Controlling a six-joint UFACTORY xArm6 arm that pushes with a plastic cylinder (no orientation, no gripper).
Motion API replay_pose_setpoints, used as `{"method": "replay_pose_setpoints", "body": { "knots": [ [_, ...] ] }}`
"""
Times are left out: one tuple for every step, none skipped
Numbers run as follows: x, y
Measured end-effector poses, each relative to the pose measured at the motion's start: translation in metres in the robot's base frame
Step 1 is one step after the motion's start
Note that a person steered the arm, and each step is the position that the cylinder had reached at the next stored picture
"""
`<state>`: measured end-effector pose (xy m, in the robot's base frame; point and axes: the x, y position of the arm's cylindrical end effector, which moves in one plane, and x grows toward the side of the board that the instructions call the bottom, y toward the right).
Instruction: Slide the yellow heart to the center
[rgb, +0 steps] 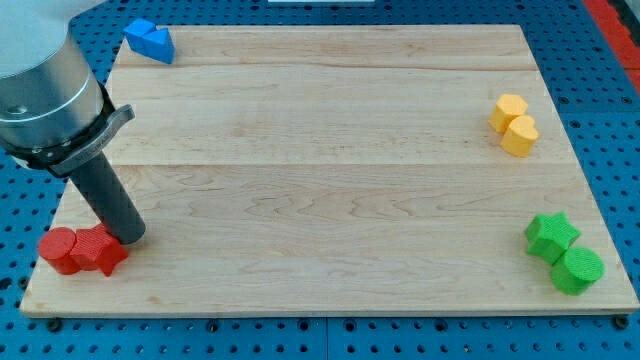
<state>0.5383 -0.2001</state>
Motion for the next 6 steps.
{"method": "replay_pose_setpoints", "body": {
  "knots": [
    [0.000, 0.000],
    [-0.003, 0.000],
    [-0.040, 0.043],
    [-0.076, 0.093],
    [-0.083, 0.093],
    [-0.130, 0.140]
  ]
}}
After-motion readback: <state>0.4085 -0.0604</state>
